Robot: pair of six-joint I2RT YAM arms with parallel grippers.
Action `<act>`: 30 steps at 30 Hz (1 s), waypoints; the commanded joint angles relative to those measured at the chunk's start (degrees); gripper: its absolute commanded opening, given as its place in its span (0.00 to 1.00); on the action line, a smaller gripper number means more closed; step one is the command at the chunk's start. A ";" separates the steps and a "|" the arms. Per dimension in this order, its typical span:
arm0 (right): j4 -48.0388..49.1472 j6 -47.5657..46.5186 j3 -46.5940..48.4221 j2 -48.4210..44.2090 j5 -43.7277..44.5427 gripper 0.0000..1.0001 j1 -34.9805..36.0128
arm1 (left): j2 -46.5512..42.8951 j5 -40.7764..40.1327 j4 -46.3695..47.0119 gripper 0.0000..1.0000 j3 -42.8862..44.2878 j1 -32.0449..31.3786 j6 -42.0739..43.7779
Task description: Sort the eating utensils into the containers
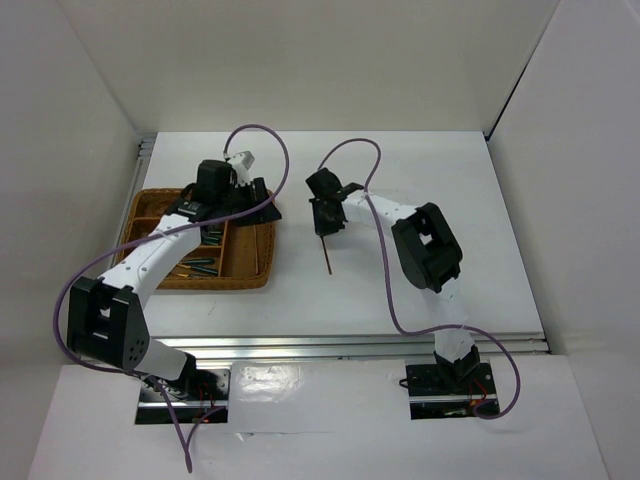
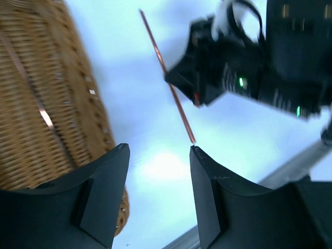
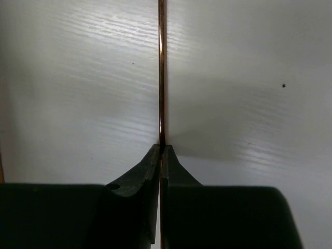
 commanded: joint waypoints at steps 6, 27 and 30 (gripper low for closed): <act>1.89 2.35 2.97 -4.55 -7.98 0.02 -5.20 | -1.09 15.21 13.28 0.64 -8.78 -0.53 -4.22; 14.37 7.10 -1.60 -16.07 -23.54 0.02 -5.20 | 9.28 7.58 26.22 0.61 -7.11 -8.96 -6.16; 16.04 8.50 -3.35 -16.60 -25.48 0.02 -5.20 | 9.81 5.37 28.14 0.61 -7.11 -8.97 -8.18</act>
